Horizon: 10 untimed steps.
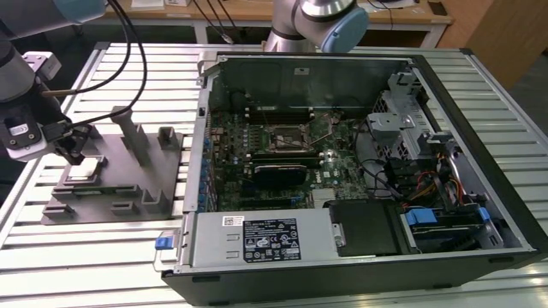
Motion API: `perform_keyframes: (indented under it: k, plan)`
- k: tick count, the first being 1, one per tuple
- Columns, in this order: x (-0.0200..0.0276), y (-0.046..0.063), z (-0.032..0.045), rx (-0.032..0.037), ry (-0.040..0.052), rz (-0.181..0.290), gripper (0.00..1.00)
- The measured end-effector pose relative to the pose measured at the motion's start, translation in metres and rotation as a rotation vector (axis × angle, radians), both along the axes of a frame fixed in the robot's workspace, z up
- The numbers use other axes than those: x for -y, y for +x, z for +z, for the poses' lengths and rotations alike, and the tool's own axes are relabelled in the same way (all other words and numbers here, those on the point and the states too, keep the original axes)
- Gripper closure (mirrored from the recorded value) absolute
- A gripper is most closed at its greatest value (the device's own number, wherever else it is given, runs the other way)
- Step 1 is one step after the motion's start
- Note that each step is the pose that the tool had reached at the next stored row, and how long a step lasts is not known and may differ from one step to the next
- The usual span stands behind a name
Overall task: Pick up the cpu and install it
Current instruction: 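Pick up the cpu and move it towards the insertion slot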
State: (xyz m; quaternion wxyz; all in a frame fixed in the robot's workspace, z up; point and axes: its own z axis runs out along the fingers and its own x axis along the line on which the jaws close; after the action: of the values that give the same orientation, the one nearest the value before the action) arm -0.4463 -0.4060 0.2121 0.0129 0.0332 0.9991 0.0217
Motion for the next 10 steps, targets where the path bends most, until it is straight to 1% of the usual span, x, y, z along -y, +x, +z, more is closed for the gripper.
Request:
perform_keyframes:
  k: [3,7,10]
  plan:
    - [-0.0024,0.0000,-0.0026,0.0002,0.0001,0.000,0.89]
    - [-0.0026,-0.0005,-0.0078,0.0000,-0.0002,0.000,0.89]
    - [-0.0026,-0.0006,-0.0098,0.0001,-0.0003,0.000,0.89]
